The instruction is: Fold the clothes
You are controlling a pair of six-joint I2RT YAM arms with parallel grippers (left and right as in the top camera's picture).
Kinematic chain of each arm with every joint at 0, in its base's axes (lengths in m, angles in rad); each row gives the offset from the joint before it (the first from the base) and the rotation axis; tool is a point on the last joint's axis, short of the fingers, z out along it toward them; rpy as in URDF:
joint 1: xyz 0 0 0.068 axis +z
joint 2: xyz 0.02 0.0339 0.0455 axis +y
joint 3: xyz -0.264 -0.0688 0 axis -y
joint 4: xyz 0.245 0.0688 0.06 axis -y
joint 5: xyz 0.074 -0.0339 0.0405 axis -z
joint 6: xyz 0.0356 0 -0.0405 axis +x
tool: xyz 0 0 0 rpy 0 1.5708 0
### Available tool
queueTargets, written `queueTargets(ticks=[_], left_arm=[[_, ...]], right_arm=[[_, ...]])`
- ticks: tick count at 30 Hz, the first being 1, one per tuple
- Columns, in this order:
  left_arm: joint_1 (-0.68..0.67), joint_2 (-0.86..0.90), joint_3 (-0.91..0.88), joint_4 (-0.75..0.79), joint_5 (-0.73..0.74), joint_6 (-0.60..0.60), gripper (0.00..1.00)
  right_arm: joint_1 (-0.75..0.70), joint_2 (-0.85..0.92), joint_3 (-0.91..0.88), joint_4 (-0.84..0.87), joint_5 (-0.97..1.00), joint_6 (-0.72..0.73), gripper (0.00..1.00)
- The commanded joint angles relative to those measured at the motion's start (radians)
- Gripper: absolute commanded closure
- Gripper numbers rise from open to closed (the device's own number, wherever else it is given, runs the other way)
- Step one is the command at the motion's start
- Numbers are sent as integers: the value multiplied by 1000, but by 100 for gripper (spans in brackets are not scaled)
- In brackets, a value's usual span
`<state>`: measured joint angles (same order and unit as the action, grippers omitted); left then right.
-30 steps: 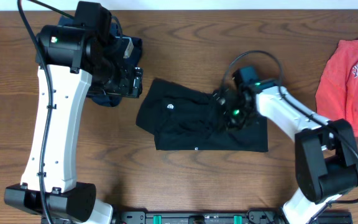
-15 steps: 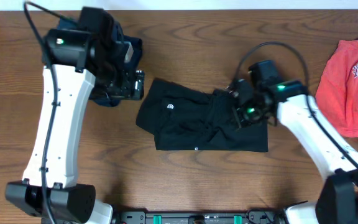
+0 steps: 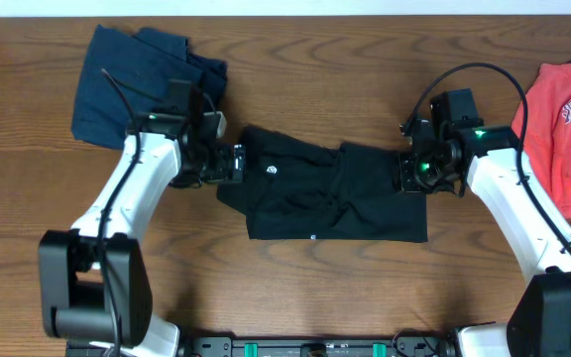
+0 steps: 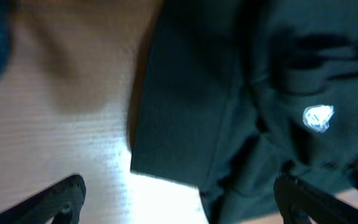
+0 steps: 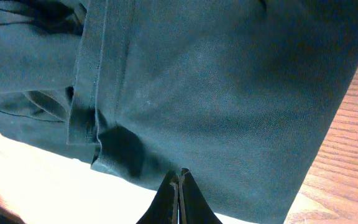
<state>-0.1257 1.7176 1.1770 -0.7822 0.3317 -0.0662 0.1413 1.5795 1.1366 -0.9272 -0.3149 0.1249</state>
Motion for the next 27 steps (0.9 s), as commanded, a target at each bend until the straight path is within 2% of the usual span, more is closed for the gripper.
queueTargets(ticks=[1,10,18,23,24,27], left_arm=[[5,72,-28,40,78,43,2],[3,225,-28,187,361,66,2],[-37,228,-28,227,436,69,0],[-76,228,-28,241,446,73,19],[-85,228,-28,244,446,80,28],[-105,228,-28,241,446,80,67]], right_arm=[[-3,-6,10,-4,0,13,99],[-4,-6,10,-6,0,13,99],[-4,-6,10,-3,0,13,99],[-4,-6,10,-5,0,13,99],[-4,-6,10,-5,0,13,99],[-4,-6,10,-5,0,13,99]])
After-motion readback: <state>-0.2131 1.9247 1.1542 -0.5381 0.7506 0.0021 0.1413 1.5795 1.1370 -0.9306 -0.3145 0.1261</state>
